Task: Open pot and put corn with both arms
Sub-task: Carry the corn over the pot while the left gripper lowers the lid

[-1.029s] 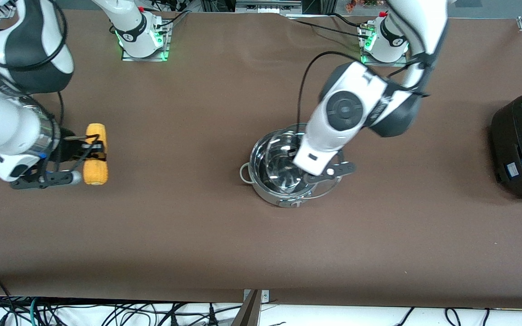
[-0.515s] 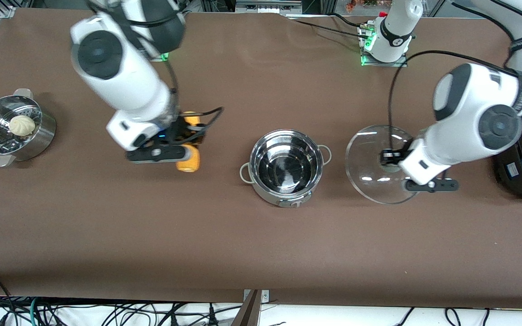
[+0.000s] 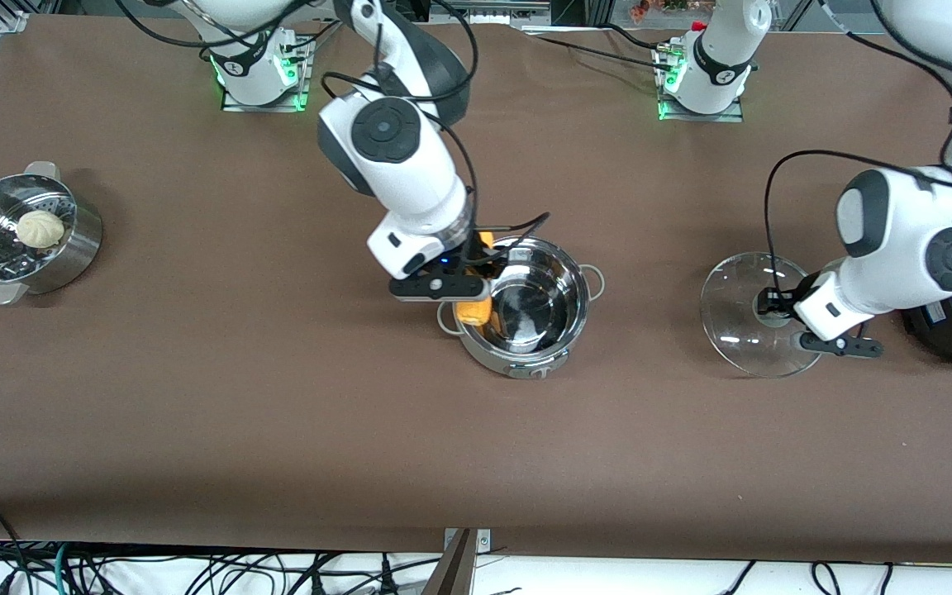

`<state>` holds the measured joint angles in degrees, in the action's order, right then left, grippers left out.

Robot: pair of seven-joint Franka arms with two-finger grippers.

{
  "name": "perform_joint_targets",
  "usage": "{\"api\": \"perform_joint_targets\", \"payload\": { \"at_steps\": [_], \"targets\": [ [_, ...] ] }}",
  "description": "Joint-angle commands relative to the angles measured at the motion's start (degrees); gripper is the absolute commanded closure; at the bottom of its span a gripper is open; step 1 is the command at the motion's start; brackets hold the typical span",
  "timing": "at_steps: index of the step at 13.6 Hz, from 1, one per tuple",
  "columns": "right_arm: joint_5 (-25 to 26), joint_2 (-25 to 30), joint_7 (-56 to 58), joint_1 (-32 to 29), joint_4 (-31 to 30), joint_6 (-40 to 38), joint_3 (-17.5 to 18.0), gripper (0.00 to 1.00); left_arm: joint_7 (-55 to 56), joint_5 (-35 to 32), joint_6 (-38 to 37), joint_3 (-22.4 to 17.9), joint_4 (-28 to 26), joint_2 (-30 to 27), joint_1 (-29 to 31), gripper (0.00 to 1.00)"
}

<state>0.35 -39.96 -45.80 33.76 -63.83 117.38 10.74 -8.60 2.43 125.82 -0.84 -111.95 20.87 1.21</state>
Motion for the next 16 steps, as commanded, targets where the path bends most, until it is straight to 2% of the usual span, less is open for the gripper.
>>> {"api": "perform_joint_targets", "payload": {
  "at_steps": [1, 5, 6, 7, 8, 9, 11, 14, 16],
  "targets": [
    [0.18, -3.71, -0.87, 1.39, 4.42, 2.75, -0.29, 0.87, -0.98, -0.85, 10.47, -0.04, -7.31, 0.83, -0.42, 1.00],
    [0.18, -6.52, -0.78, 2.18, 4.42, 7.58, -0.20, 0.86, -0.98, -0.85, 10.50, -0.04, -7.58, 1.10, -0.42, 0.99],
    [0.18, -7.40, -0.87, 2.71, 4.42, 9.08, -0.20, 0.86, -0.98, -0.85, 10.50, -0.04, -7.67, 1.19, -0.42, 0.64],
    [0.18, -8.28, -0.87, 2.88, 4.42, 10.57, -0.28, 0.86, -0.80, -0.85, 10.50, -0.04, -7.85, 1.36, -0.42, 0.21],
    [0.18, -9.07, -0.87, 2.89, 4.42, 12.06, -0.20, 0.86, -0.80, -0.85, 10.50, -0.13, -7.85, 1.36, -0.42, 0.08],
    [0.18, -10.04, -0.78, 2.89, 4.42, 13.47, -0.20, 0.86, -0.63, -0.76, 10.50, -0.13, -8.37, 1.28, -0.25, 0.00],
    [0.18, -11.27, -0.78, 2.89, 4.33, 14.89, -0.20, 0.86, -0.19, -0.76, 9.89, -0.13, -8.99, 0.40, -0.16, 0.00],
    [0.09, -12.33, -0.70, 2.89, 4.16, 14.89, -0.20, 0.85, -0.27, -0.76, 6.90, -0.04, -11.97, -5.82, -0.07, 0.00],
    [0.09, -12.59, -0.61, 2.97, 3.98, 14.89, -0.20, 0.85, -0.19, -0.76, 6.90, -0.13, -11.98, -10.82, -0.07, 0.00]
  ]
}}
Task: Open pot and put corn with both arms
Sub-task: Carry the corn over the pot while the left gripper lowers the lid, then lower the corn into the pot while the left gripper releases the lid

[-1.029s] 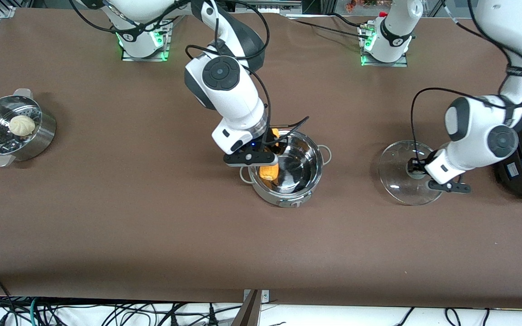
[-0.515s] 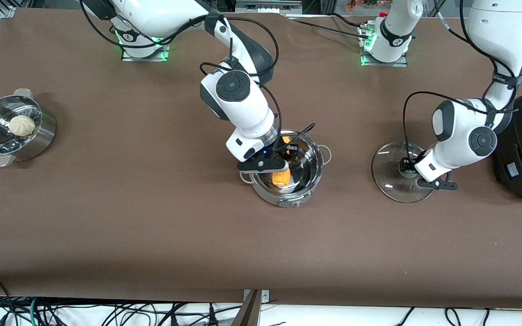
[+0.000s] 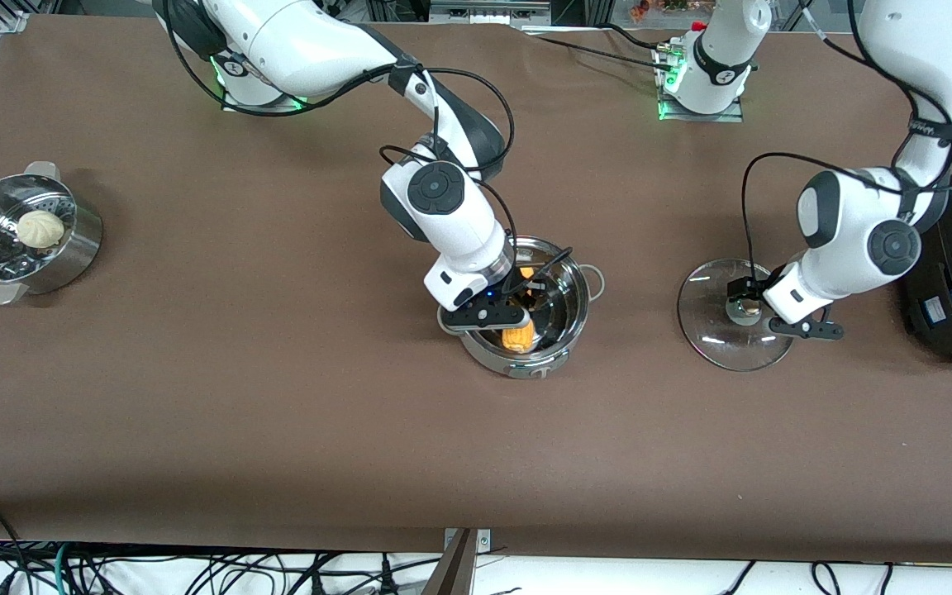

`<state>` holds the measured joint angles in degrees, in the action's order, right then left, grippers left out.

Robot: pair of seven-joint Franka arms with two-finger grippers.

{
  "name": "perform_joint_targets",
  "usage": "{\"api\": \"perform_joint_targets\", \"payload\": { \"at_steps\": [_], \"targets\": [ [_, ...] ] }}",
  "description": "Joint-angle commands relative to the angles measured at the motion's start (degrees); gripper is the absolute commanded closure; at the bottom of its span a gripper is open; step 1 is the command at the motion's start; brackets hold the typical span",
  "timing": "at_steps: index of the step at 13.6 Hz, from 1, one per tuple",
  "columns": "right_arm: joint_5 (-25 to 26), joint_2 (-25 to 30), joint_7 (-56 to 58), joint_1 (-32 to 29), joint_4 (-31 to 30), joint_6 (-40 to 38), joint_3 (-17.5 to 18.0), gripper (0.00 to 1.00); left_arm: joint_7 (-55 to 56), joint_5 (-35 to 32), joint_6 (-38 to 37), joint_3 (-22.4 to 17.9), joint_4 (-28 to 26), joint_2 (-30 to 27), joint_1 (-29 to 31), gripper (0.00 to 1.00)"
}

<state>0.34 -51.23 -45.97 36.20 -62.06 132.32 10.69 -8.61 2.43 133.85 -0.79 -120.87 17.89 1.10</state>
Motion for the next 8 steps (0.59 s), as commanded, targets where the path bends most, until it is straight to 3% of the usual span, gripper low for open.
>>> {"api": "perform_joint_targets", "payload": {
  "at_steps": [1, 3, 4, 5, 6, 8],
  "targets": [
    [0.10, -1.50, -0.44, 0.63, 2.21, -0.04, -0.15, 0.85, -0.09, -0.76, -1.83, -0.18, -2.88, -10.74, 0.04, 0.00],
    [0.10, -2.20, -0.53, 1.07, 2.21, -0.04, -0.15, 0.83, 0.34, -0.76, -5.77, -0.18, -2.71, -17.41, 0.83, 0.00],
    [0.18, -2.55, -0.70, 1.42, 2.21, -0.04, -0.15, 0.65, 0.35, -0.85, -8.05, -0.27, -2.45, -20.93, 0.92, 0.00],
    [0.18, -2.82, -0.88, 1.51, 2.12, -0.04, -0.15, 0.14, 0.35, -0.93, -11.47, -0.35, -0.96, -23.75, 0.92, 0.00],
    [0.53, -2.91, -0.79, 1.68, 1.95, 0.05, -0.15, 0.00, 0.35, -0.93, -16.90, -0.44, 1.92, -25.08, 0.92, 0.00],
    [0.53, -2.91, -0.70, 1.95, 1.77, 0.13, -0.24, 0.00, 0.52, -2.77, -29.98, -0.88, 11.92, -25.18, 1.45, 0.00]
  ]
}}
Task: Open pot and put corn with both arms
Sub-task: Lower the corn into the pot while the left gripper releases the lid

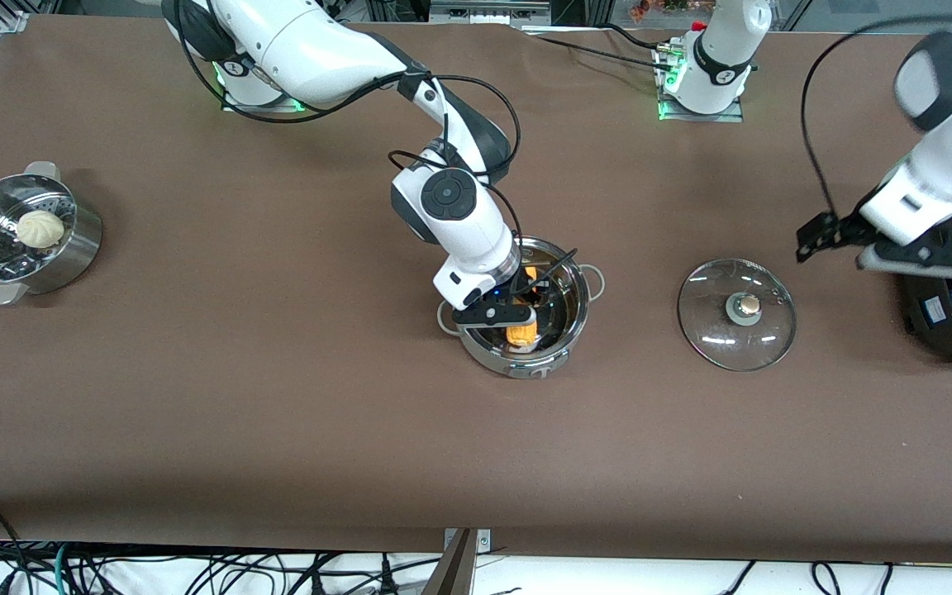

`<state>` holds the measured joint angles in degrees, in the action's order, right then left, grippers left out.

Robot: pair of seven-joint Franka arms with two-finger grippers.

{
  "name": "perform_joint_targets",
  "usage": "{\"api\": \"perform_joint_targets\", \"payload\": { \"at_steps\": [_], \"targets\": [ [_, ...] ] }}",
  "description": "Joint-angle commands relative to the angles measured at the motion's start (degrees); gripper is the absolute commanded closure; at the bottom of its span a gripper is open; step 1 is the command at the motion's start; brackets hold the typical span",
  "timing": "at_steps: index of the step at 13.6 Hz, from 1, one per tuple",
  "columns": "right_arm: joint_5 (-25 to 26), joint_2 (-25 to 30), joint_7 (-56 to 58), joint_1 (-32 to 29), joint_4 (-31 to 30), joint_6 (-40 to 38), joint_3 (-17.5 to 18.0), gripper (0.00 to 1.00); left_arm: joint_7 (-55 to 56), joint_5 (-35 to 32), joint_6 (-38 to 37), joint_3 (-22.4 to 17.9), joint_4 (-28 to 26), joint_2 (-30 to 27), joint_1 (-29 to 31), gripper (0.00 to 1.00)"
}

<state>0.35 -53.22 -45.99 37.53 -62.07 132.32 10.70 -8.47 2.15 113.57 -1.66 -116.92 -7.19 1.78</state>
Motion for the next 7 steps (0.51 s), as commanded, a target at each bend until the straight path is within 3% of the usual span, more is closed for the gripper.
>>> {"api": "perform_joint_targets", "payload": {
  "at_steps": [1, 5, 7],
  "targets": [
    [0.53, -0.75, -0.42, 0.61, 1.78, 0.04, -0.24, 0.00, 1.25, -3.46, -14.12, -0.01, 11.42, -0.10, 0.86, 0.00],
    [0.97, 0.92, -0.15, 0.61, 1.96, -2.32, -0.50, 0.00, 5.04, -3.38, -22.76, -0.28, 18.65, -0.19, 0.95, 0.00],
    [4.12, 4.77, 0.63, -0.78, 2.04, -11.59, -0.59, 0.00, 5.22, -3.38, -23.13, -0.71, 18.84, 0.16, 0.95, 0.00]
  ]
}}
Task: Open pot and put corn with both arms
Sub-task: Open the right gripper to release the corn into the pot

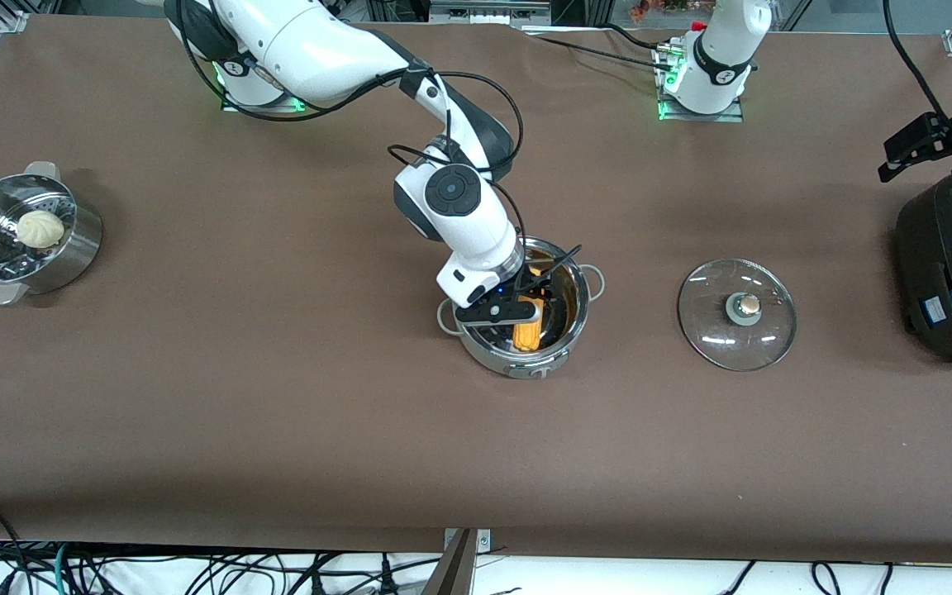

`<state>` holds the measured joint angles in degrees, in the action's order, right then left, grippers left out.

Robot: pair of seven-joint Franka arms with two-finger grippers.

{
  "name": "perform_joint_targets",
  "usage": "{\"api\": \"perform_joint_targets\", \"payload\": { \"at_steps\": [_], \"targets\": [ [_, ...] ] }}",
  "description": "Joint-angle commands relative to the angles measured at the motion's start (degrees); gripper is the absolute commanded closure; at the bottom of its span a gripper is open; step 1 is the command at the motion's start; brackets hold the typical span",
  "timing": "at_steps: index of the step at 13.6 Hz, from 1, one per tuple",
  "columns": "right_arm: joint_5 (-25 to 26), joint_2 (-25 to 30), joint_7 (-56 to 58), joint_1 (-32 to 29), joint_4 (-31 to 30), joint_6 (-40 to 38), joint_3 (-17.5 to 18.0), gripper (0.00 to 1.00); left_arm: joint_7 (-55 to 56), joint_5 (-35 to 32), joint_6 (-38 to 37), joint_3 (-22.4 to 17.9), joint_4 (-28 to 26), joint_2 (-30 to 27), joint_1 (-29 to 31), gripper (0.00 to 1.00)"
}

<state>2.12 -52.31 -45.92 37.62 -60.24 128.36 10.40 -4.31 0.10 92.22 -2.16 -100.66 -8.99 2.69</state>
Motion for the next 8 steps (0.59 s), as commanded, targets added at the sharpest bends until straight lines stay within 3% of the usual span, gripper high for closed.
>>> {"api": "perform_joint_targets", "payload": {
  "at_steps": [1, 4, 8],
  "targets": [
    [3.75, 5.97, 2.74, -1.76, 0.21, -12.38, -0.21, 0.00, 0.80, -0.81, -1.87, -0.65, 2.57, 2.14, 0.30, 0.00],
    [3.24, 13.35, 15.37, -7.63, -0.05, -26.98, -0.47, 0.00, 1.06, -0.80, -2.04, -0.74, 2.57, 2.31, 0.47, 0.00],
    [3.24, 20.04, 25.77, -17.04, -0.05, -39.47, -0.56, 0.00, 1.15, -0.80, -2.13, -0.74, 2.57, 2.23, 0.47, 0.00]
  ]
}}
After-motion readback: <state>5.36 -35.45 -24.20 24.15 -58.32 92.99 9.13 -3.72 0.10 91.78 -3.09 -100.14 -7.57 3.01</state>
